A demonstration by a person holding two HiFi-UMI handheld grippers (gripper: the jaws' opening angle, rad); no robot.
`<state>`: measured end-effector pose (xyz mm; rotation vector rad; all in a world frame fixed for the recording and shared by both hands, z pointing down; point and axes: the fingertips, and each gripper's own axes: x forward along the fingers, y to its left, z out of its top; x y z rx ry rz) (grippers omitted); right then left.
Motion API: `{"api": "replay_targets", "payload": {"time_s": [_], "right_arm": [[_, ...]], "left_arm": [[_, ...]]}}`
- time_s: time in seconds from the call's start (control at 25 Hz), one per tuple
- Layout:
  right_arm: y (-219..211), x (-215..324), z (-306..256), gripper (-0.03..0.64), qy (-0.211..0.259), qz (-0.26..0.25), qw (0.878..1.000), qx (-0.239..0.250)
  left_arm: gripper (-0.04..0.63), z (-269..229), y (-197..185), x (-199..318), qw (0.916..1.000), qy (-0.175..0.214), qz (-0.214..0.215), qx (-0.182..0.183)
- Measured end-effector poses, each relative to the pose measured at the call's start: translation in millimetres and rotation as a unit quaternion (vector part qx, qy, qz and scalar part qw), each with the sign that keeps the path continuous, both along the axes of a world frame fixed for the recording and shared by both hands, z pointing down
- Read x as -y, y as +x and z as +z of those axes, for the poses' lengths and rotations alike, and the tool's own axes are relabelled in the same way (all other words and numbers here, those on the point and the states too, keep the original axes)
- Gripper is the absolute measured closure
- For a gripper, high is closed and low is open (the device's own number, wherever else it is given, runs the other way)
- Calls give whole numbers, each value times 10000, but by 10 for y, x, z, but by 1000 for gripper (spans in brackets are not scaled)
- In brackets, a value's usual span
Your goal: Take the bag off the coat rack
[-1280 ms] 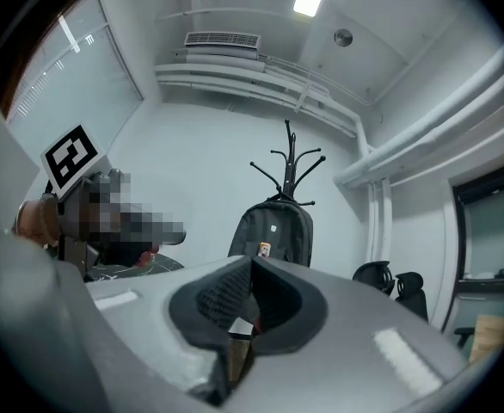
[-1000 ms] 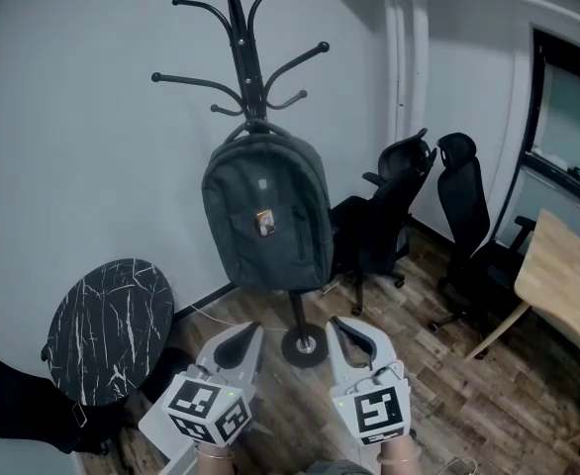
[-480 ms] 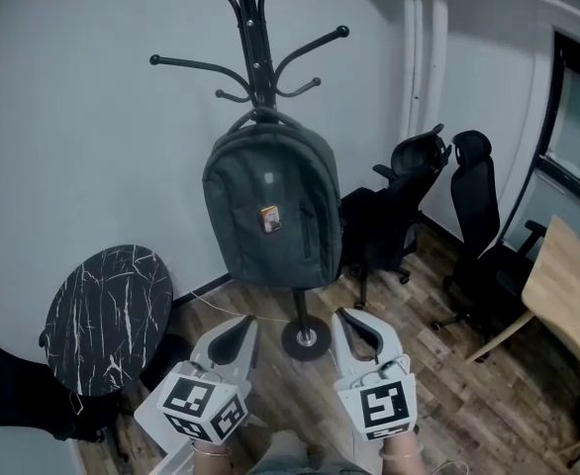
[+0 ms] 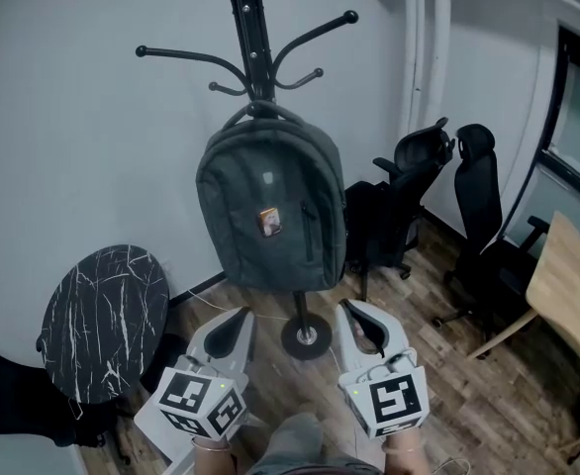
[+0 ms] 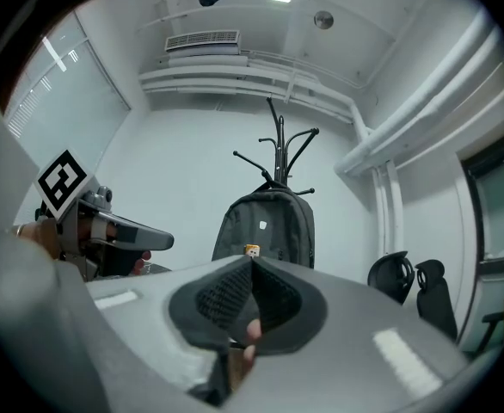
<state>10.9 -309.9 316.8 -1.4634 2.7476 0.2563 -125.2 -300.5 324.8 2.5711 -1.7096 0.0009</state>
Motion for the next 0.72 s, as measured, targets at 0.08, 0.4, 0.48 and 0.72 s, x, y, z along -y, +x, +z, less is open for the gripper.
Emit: {"api": "replay_targets", "payload": {"time_s": [0.08, 0.4, 0.48, 0.72], "right_arm": [[-20, 94, -12, 614, 1, 42, 10000, -38], [-104, 471, -44, 614, 32, 160, 9997, -182], [-118, 561, -42, 614, 27, 193, 9995, -260], [-163, 813, -53, 614, 22, 310, 9987, -416]], "left_arm": [[583, -18, -41, 94, 10000, 27, -13, -41], [581, -83, -243, 461, 9998, 104, -137, -94], [581, -97, -264, 544, 9998, 102, -126, -123], [581, -75, -383, 782, 9998, 24, -102, -156]]}}
